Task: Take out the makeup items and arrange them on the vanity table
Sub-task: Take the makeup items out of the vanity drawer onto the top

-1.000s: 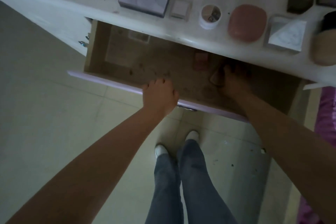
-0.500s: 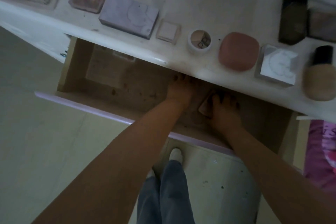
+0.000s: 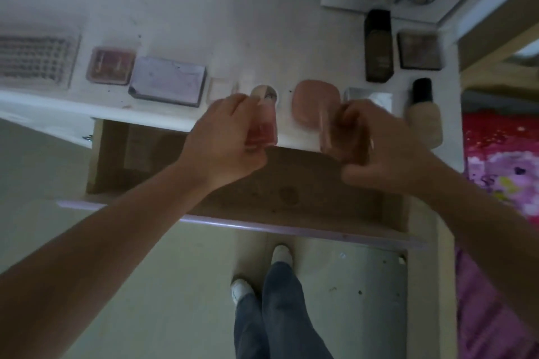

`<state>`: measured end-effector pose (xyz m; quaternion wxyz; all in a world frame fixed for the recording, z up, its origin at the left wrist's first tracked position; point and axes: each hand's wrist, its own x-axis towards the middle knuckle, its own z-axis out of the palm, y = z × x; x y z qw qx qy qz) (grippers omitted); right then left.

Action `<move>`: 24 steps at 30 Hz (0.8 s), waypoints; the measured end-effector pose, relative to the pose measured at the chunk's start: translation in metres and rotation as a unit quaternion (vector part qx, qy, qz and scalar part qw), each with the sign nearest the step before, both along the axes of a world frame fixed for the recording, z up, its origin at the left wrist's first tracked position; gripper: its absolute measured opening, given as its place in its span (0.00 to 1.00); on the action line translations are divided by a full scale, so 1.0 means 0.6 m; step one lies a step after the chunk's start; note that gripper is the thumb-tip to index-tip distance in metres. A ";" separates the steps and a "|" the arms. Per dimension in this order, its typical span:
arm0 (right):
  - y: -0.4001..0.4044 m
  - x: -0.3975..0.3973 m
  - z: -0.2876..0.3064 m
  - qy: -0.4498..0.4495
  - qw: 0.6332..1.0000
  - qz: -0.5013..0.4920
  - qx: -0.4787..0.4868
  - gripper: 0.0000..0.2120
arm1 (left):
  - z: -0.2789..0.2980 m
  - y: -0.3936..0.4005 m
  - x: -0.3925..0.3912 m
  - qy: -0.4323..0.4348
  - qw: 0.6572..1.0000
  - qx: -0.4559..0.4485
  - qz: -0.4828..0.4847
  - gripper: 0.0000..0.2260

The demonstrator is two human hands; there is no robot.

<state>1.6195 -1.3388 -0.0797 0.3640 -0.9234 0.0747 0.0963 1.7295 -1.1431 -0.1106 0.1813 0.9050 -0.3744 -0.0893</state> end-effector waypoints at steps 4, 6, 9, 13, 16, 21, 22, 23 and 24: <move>-0.075 0.111 -0.004 -0.038 0.989 -0.048 -0.137 0.23 | 0.020 -0.113 0.052 0.014 0.999 0.033 0.012 0.26; -0.101 0.162 -0.019 -0.020 0.980 -0.028 -0.196 0.24 | 0.013 -0.162 0.081 0.024 0.998 0.057 0.026 0.23; -0.130 0.217 -0.045 -0.008 0.968 -0.005 -0.250 0.21 | -0.006 -0.206 0.126 0.038 0.995 0.089 0.034 0.22; -0.142 0.251 -0.080 -0.009 0.965 0.018 -0.260 0.18 | -0.025 -0.233 0.168 0.038 0.989 0.144 0.021 0.23; -0.146 0.252 -0.099 0.007 0.967 0.029 -0.253 0.22 | -0.042 -0.242 0.183 0.037 0.989 0.141 0.023 0.21; -0.135 0.235 -0.110 0.014 0.965 0.012 -0.263 0.15 | -0.060 -0.225 0.182 0.051 0.988 0.141 0.026 0.29; -0.128 0.230 -0.112 0.020 0.960 0.013 -0.278 0.13 | -0.057 -0.219 0.178 0.053 0.988 0.141 0.021 0.29; -0.123 0.225 -0.113 0.026 0.956 0.018 -0.293 0.12 | -0.055 -0.210 0.175 0.051 0.990 0.133 0.018 0.29; -0.121 0.225 -0.112 0.030 0.951 0.026 -0.305 0.13 | -0.051 -0.199 0.172 0.043 0.992 0.115 0.016 0.28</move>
